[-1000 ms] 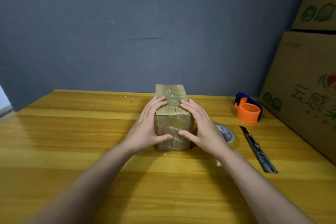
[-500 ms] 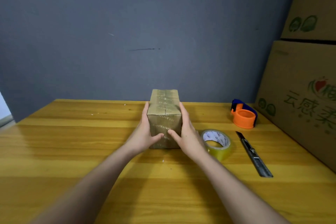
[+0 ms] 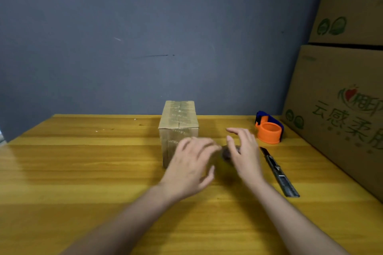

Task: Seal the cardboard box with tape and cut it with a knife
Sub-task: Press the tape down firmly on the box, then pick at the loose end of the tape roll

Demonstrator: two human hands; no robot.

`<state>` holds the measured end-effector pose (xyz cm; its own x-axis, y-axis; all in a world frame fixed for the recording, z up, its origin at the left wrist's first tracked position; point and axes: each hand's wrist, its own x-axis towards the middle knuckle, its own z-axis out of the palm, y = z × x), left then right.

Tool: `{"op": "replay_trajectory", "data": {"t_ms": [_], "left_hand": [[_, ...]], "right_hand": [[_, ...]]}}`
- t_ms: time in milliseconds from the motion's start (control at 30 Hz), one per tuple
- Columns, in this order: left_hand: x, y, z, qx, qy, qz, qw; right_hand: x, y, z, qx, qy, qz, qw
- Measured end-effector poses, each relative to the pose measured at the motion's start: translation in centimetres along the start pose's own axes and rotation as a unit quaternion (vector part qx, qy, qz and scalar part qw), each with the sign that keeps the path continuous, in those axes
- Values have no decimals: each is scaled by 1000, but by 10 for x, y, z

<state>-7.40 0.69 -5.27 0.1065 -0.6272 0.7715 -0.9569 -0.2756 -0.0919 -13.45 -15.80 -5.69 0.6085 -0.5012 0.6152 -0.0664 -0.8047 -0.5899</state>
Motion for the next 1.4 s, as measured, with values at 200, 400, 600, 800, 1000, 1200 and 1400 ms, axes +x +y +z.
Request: {"op": "replay_trajectory", "data": {"t_ms": [200,400,600,800,1000,1200,1400], "left_hand": [[21,45,63,69,-197,12,978],[36,54,87,-5,-173,-110,979],[35,55,90,-472,-50,-330,816],[36,39,86,-613,-23,-330,718],[44,38,80,-633,1,-385,671],[48,25,83,-639,4,-475,605],[54,32,75,-666,-18,-406,625]], "right_hand": [[-15,41,-17,47,49,73,995],[-13,49,-15,249,-15,193,949],[-7,46,-10,398,-50,242,884],[-5,47,-4,453,-133,238,849],[-8,40,-4,410,-84,183,890],[-12,37,-12,267,-54,83,959],[-12,34,-12,299,-32,106,948]]}}
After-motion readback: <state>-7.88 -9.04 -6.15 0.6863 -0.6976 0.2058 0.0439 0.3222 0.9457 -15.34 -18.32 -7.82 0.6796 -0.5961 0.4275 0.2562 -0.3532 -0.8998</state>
